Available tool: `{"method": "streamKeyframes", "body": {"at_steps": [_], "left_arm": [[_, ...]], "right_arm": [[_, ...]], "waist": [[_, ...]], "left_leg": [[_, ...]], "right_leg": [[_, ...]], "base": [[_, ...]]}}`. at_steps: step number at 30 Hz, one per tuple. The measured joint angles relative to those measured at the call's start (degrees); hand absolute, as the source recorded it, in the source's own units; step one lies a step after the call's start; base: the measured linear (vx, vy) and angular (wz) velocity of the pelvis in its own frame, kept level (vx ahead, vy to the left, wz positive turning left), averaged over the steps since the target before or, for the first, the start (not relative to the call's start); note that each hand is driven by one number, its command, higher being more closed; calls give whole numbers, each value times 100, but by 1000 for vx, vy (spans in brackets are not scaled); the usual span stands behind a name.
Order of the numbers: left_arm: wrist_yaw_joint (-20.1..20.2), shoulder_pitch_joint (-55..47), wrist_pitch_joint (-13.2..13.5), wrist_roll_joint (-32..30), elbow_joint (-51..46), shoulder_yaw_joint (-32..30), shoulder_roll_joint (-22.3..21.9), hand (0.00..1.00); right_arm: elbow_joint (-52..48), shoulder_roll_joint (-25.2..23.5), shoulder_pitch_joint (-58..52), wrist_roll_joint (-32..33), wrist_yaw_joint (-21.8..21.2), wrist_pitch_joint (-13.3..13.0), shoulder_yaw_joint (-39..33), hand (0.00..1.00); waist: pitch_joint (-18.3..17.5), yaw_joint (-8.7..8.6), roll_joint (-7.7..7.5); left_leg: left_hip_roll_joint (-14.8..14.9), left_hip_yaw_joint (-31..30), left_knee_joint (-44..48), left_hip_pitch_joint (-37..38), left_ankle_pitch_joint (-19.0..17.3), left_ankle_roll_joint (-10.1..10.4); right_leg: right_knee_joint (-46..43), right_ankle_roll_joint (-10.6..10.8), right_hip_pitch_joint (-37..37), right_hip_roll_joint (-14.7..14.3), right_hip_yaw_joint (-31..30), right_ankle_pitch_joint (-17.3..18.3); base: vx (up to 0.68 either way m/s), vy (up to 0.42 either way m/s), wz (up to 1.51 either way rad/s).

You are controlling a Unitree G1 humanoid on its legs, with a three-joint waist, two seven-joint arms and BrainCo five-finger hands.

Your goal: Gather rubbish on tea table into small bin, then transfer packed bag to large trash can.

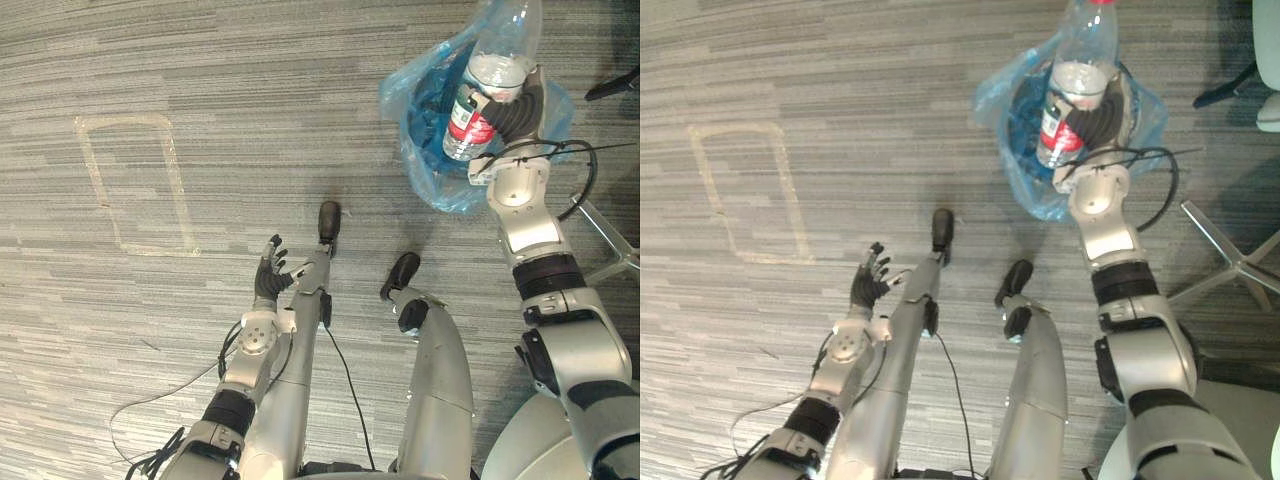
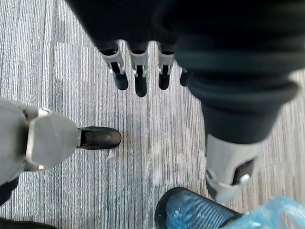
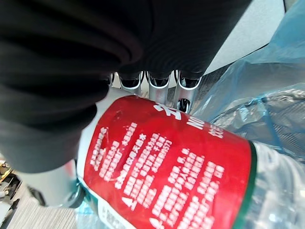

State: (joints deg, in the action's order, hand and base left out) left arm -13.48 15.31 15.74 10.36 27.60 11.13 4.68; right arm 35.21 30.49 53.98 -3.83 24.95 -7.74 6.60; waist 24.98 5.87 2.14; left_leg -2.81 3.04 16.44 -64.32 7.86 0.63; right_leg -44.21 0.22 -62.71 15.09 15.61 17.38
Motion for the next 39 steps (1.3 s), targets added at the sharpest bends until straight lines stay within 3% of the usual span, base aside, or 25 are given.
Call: {"method": "streamKeyframes", "body": {"at_steps": [1,2,14,18,32,39], "left_arm": [[0,0,1,0,1,0,0,0],[-1,0,1,1,5,-1,0,0],[-15,1,-14,-2,1,3,-102,0],[-16,5,-27,-7,1,-7,-101,0],[-16,7,-87,-137,54,-64,-88,0],[-13,32,-94,-135,154,-49,99,0]], "right_arm": [[1,-1,1,3,9,0,-35,100],[12,-11,-1,15,30,0,-124,0],[148,-76,-175,205,274,-17,-588,0],[-349,-162,-576,85,274,-17,-572,0],[-914,82,-1130,-1960,71,48,264,0],[258,166,-1000,-2545,-300,89,949,0]], "waist": [[0,1,0],[0,3,0],[-7,-7,3],[-7,-11,2],[-12,-42,-8],[-19,-54,-21]], "left_leg": [[0,8,-3,-16,8,-1],[0,11,-2,-54,23,5],[64,126,109,-107,44,16],[127,150,272,-161,-4,-14],[325,214,296,-160,-3,-14],[320,216,166,-185,11,-12]], "right_leg": [[-8,0,-27,1,-7,0],[-17,0,-71,2,-10,0],[-137,-9,-136,-7,-50,-5],[-155,-27,-132,-53,-52,-20],[-25,-101,-106,-231,-39,-126],[50,-103,-116,-229,21,-128]], "base": [[0,0,0],[0,0,0],[-26,-4,-2],[-40,-1,-8],[-40,-18,-6],[-5,-5,2]]}}
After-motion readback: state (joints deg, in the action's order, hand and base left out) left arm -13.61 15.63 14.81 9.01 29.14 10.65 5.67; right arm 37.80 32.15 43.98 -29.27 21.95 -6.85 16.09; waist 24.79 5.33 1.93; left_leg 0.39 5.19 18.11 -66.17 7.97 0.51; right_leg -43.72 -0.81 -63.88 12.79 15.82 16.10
